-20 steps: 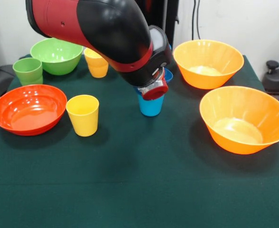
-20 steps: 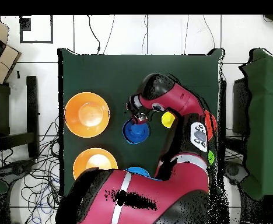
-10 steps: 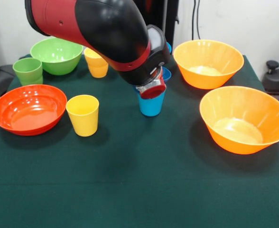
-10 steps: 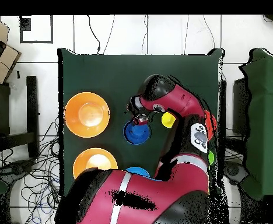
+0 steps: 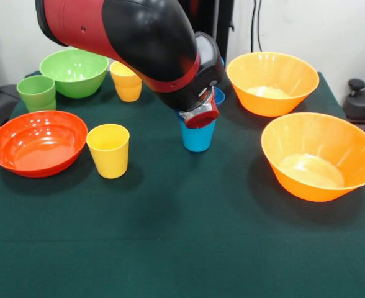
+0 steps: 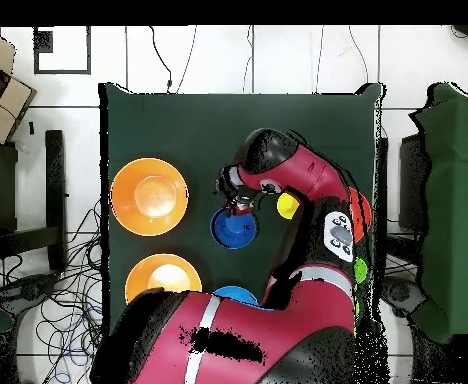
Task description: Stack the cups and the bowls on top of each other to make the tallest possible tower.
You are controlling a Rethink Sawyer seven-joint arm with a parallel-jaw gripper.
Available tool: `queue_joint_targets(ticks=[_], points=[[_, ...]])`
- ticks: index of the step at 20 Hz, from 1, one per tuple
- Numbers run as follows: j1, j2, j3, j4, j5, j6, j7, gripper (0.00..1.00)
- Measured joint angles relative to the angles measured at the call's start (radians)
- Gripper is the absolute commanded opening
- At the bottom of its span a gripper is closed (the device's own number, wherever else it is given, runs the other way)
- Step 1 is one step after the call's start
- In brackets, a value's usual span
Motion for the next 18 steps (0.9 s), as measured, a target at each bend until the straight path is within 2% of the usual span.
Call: queue_joint_targets(ticks=[6, 7, 18], points=[[0.003, 0.0, -0.001, 0.0, 0.0, 0.0, 0.0, 0.0], [0.003, 0.0, -0.002, 0.0, 0.0, 0.0, 0.0, 1.0], [0.005, 0.0, -0.005, 0.0, 0.0, 0.0, 0.0, 1.0]])
